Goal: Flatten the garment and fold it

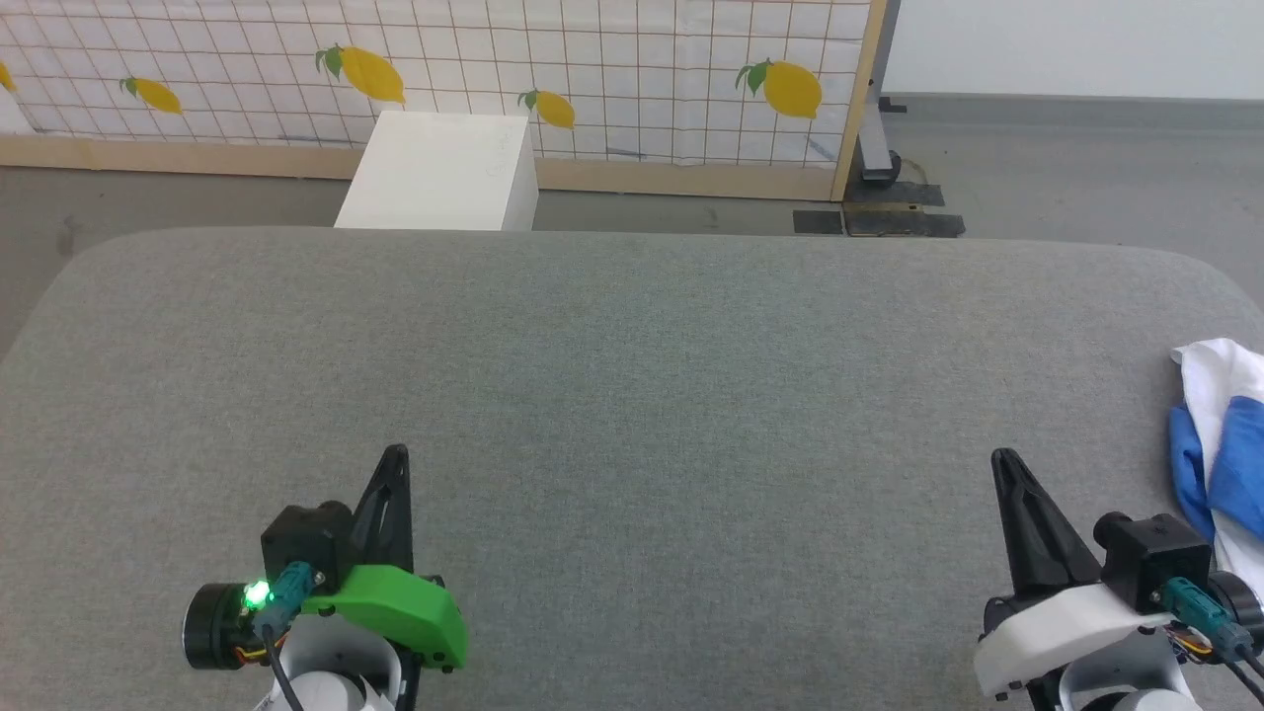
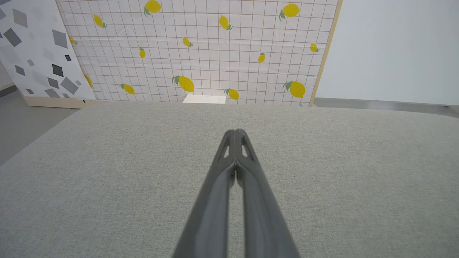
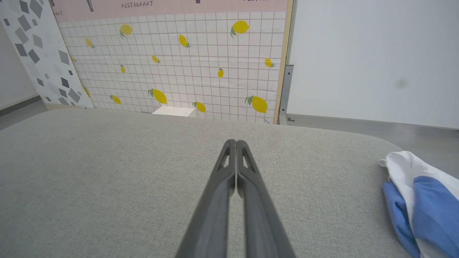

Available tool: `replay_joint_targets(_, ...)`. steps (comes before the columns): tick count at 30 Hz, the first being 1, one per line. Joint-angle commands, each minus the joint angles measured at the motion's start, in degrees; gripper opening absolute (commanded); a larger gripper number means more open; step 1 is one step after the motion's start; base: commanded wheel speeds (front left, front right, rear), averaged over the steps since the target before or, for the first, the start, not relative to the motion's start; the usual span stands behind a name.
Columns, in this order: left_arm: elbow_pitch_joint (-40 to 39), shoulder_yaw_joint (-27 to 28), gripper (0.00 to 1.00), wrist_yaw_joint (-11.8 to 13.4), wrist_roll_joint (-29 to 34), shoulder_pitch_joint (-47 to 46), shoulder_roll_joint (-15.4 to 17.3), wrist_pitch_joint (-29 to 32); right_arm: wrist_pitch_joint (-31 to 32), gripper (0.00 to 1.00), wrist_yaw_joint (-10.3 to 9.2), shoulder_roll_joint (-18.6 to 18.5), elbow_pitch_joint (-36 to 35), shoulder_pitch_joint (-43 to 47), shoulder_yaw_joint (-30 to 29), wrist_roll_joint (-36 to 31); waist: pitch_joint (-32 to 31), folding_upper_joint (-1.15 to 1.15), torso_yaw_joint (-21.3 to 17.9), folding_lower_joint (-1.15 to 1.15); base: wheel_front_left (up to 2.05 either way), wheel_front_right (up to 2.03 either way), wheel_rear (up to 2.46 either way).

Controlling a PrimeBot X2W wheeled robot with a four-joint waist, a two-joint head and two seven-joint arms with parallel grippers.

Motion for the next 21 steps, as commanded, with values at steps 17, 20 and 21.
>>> replay_joint_targets(17,-2.3,1.2,0.0,0.8,2.7,1.4,-0.2,2.2,1.5,0.0,-0.07,0.1,0.1,-1.8,0.8,-1.8,0.0,0.0,-0.7,0.0,0.0,0.0,0.0)
replay_joint_targets(20,-2.6,1.3,0.0,0.8,3.0,1.5,-0.2,2.6,1.8,0.0,-0.07,0.1,0.1,-1.9,0.9,-2.1,0.0,0.0,-0.8,0.0,0.0,0.0,0.0)
replay_joint_targets(21,-2.7,1.4,0.0,0.9,3.1,1.6,-0.2,2.7,1.8,0.0,-0.07,0.1,0.1,-2.0,0.9,-2.2,0.0,0.0,-0.8,0.0,0.0,0.0,0.0)
